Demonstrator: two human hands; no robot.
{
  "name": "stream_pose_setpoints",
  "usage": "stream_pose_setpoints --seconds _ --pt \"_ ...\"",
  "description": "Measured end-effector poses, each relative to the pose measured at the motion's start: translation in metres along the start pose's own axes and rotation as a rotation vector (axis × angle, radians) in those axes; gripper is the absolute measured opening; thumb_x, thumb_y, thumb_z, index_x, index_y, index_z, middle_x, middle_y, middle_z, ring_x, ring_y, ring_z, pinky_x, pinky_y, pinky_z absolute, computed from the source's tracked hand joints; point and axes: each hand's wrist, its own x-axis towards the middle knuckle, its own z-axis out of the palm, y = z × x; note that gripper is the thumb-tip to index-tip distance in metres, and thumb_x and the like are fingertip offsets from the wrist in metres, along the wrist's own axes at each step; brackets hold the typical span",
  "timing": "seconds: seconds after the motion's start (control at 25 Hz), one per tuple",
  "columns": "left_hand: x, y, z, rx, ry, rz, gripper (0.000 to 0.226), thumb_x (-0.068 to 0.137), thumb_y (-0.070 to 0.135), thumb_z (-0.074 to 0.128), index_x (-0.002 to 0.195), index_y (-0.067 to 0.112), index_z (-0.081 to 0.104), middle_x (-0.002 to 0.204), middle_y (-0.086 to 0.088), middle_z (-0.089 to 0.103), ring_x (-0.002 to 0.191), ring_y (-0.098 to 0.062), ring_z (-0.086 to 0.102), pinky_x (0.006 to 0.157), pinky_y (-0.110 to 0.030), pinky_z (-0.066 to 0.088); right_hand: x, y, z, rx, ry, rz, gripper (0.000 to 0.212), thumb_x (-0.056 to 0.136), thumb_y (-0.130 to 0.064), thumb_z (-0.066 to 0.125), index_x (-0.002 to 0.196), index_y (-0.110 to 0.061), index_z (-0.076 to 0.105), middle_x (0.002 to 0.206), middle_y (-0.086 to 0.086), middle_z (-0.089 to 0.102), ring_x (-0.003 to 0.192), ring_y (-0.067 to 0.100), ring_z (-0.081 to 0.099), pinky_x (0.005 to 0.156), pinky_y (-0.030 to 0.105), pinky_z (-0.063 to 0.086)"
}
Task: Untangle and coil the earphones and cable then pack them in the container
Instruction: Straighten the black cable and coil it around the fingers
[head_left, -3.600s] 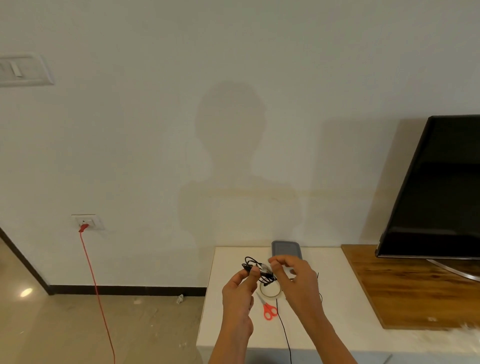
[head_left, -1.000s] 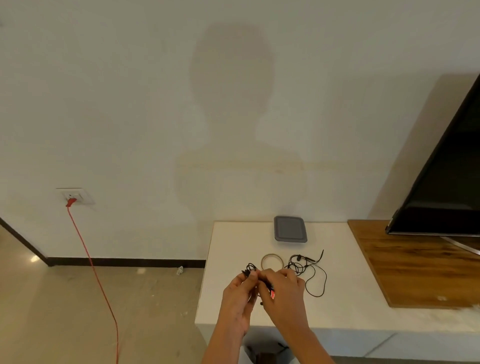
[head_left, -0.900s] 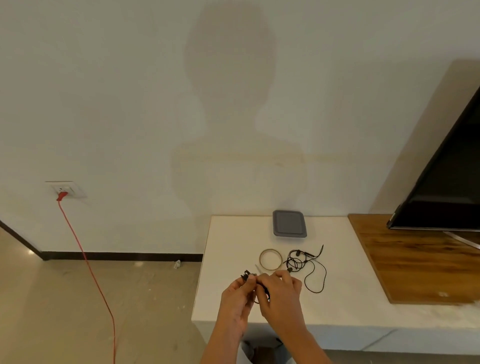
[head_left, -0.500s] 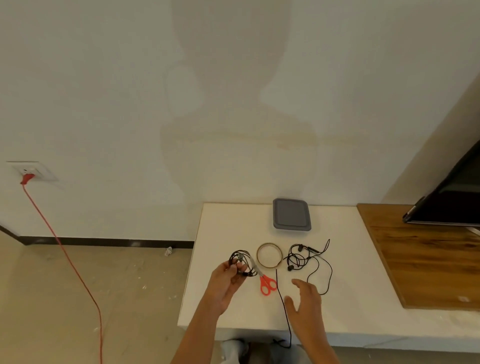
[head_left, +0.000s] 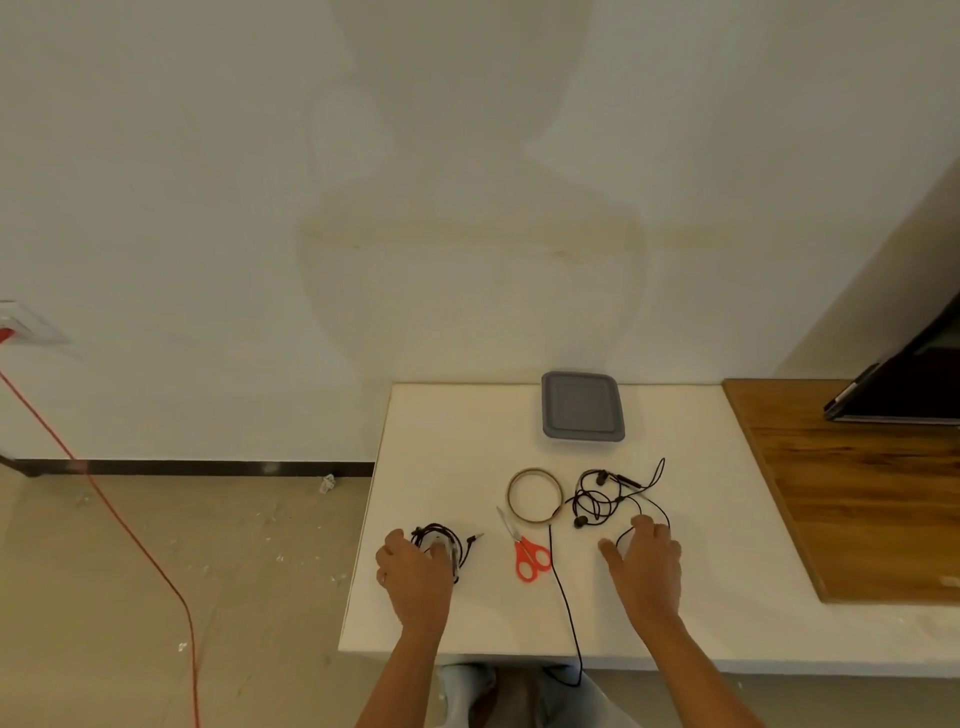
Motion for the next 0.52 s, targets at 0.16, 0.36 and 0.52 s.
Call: stream_pose_setpoints --seconds 0.16,0.36,0.52 --pt "-0.027 0.027 -0.004 -0.154 -0.108 0.207 0.051 0.086 0.01 0.067 0.131 0.005 0.044 0.132 -0.013 0.047 0.118 -0.028 0.049 0.101 -0.035 0.042 -0.003 0.001 -0.006 -0.237 -0.081 0.017 0.023 0.099 -0.03 0.043 0.095 -0.012 0.057 0.091 0.004 0.066 0.093 0.022 0.057 0.082 0.033 0.044" --pt "-0.061 0.083 -0.019 -0.214 -0.498 0.613 0.048 0.091 -0.002 0.051 0.133 0.022 0.048 0.137 0.011 0.05 0.132 -0.007 0.042 0.111 -0.02 0.031 -0.025 -0.032 -0.072 0.48 0.008 -0.252 0.014 0.099 -0.014 0.043 0.085 -0.013 0.047 0.064 0.002 0.052 0.054 0.013 0.048 0.055 0.028 0.048" --pt "-0.093 0.155 -0.045 -0.124 -0.781 0.852 0.03 0.097 0.022 0.05 0.124 0.034 0.056 0.125 0.023 0.059 0.12 0.007 0.05 0.101 -0.011 0.04 -0.041 -0.088 -0.165 0.545 -0.002 -0.562 0.013 0.092 -0.018 0.059 0.081 -0.026 0.058 0.056 -0.012 0.058 0.05 0.002 0.051 0.049 0.009 0.04"
